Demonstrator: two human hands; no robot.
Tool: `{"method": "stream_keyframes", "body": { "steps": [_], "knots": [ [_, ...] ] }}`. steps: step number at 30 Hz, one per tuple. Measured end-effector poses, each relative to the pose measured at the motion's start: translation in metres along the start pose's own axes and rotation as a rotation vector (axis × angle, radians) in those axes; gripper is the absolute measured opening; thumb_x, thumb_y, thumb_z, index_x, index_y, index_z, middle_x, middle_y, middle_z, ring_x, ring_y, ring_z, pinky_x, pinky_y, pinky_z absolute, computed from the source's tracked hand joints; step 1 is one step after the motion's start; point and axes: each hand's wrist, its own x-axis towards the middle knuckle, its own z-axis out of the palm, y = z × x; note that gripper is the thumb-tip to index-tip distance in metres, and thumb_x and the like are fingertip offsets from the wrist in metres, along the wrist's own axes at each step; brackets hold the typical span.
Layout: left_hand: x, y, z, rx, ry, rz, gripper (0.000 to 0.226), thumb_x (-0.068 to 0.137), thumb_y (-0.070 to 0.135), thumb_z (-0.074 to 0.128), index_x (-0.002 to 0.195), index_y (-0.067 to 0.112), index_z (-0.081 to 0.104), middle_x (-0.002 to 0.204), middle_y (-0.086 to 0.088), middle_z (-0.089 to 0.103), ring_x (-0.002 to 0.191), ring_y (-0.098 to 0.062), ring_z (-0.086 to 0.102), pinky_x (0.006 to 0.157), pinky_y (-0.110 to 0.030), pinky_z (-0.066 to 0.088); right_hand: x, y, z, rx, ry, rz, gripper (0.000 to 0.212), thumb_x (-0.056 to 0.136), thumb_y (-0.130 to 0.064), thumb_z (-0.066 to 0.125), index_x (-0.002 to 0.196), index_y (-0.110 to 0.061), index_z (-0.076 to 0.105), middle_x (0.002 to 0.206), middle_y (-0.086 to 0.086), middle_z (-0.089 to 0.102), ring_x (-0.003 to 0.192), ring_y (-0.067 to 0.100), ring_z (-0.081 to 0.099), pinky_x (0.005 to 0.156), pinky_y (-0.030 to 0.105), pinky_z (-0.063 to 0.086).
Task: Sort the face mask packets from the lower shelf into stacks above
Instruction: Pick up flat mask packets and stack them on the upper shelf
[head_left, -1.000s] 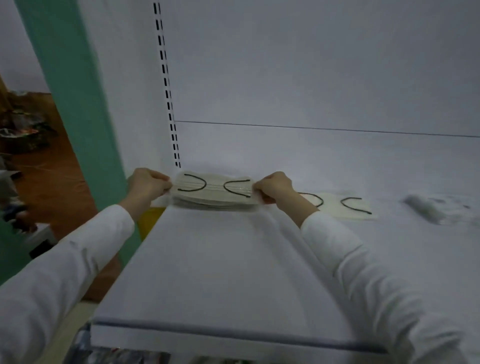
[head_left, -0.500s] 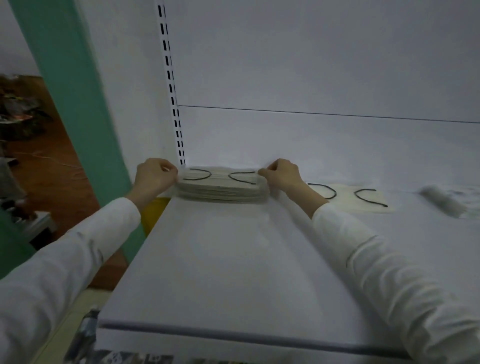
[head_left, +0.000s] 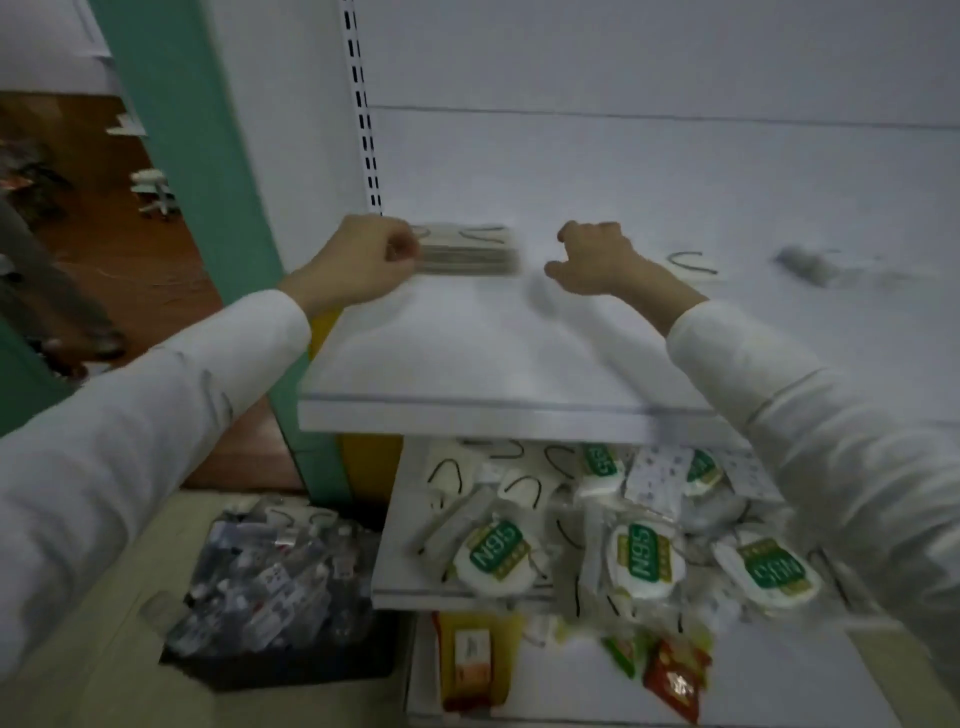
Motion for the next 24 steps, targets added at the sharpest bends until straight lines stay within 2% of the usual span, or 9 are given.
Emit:
{"method": "stream_keyframes", "body": {
  "steps": [2,4,8,11,13,16,18,21,24],
  "knots": [
    [-0.027,0.024,0.002,-0.027,-0.056,0.105,0.018,0.084,0.007,0.059,0.098,0.007,0.069,0.102,-0.011,0.069,0.093,-0.025,0.064,0.085,-0.028,0.047,-0.036,0.003,-0.002,-0.001,-0.040,-0.017,0.058,0.094,-0.038,0.049,0.138,-0.003,0.037,0.141,0.020,0.044,0.132,0.039,0.036,0.110,0.044,0.030],
    [-0.051,0.048,0.007,-0.090,-0.093,0.153,0.018,0.085,0.008,0.058,0.100,0.009,0.068,0.104,-0.007,0.068,0.094,-0.021,0.063,0.084,-0.027,0.049,-0.074,0.007,-0.006,0.056,-0.024,-0.054,0.057,0.093,-0.034,0.052,0.139,-0.004,0.038,0.141,0.019,0.044,0.133,0.037,0.036,0.111,0.043,0.028],
    [-0.091,0.099,0.028,-0.228,-0.152,0.252,0.017,0.086,0.008,0.056,0.098,0.010,0.067,0.101,-0.005,0.068,0.087,-0.016,0.065,0.073,-0.020,0.052,-0.151,0.017,-0.017,0.204,0.143,-0.153,0.048,0.091,-0.022,0.053,0.136,-0.006,0.044,0.139,0.014,0.047,0.132,0.030,0.038,0.106,0.033,0.029],
    [-0.119,0.140,0.046,-0.382,-0.179,0.297,0.016,0.085,0.006,0.056,0.096,0.007,0.067,0.090,-0.006,0.069,0.075,-0.015,0.069,0.069,-0.024,0.057,-0.198,0.024,-0.019,0.264,0.235,-0.258,0.045,0.088,-0.016,0.053,0.131,-0.004,0.050,0.134,0.011,0.054,0.120,0.026,0.051,0.099,0.026,0.035],
    [-0.135,0.164,0.058,-0.448,-0.208,0.318,0.015,0.084,0.005,0.057,0.096,0.001,0.066,0.084,-0.009,0.069,0.068,-0.017,0.069,0.065,-0.028,0.058,-0.221,0.032,-0.021,0.352,0.240,-0.331,0.046,0.079,-0.012,0.049,0.124,-0.004,0.054,0.122,0.010,0.062,0.110,0.023,0.059,0.092,0.030,0.046],
    [-0.156,0.189,0.070,-0.543,-0.262,0.320,0.022,0.081,0.014,0.059,0.096,-0.001,0.065,0.081,-0.014,0.069,0.065,-0.020,0.069,0.061,-0.024,0.056,-0.253,0.055,-0.025,0.431,0.208,-0.434,0.042,0.077,-0.006,0.047,0.118,-0.004,0.057,0.104,0.005,0.068,0.091,0.013,0.064,0.076,0.023,0.052],
    [-0.168,0.193,0.080,-0.609,-0.239,0.247,0.024,0.077,0.019,0.061,0.094,0.002,0.066,0.083,-0.012,0.070,0.068,-0.014,0.067,0.064,-0.020,0.054,-0.272,0.075,-0.023,0.433,0.155,-0.489,0.032,0.083,-0.002,0.051,0.115,-0.005,0.059,0.096,0.000,0.069,0.081,0.007,0.064,0.071,0.014,0.050],
    [-0.197,0.180,0.116,-0.635,-0.247,0.029,0.012,0.084,0.005,0.064,0.095,0.006,0.067,0.085,-0.007,0.069,0.068,-0.006,0.064,0.065,-0.017,0.053,-0.298,0.111,0.003,0.462,0.010,-0.506,0.025,0.085,-0.003,0.050,0.104,-0.008,0.064,0.084,-0.003,0.070,0.075,0.002,0.065,0.066,0.007,0.048],
    [-0.236,0.149,0.168,-0.615,-0.336,-0.215,0.010,0.088,0.003,0.060,0.092,0.008,0.067,0.083,-0.006,0.069,0.072,-0.018,0.066,0.064,-0.025,0.053,-0.309,0.139,0.055,0.443,-0.175,-0.468,0.025,0.082,-0.007,0.049,0.096,-0.011,0.069,0.080,-0.007,0.071,0.067,-0.010,0.062,0.062,0.002,0.044]
  ]
}}
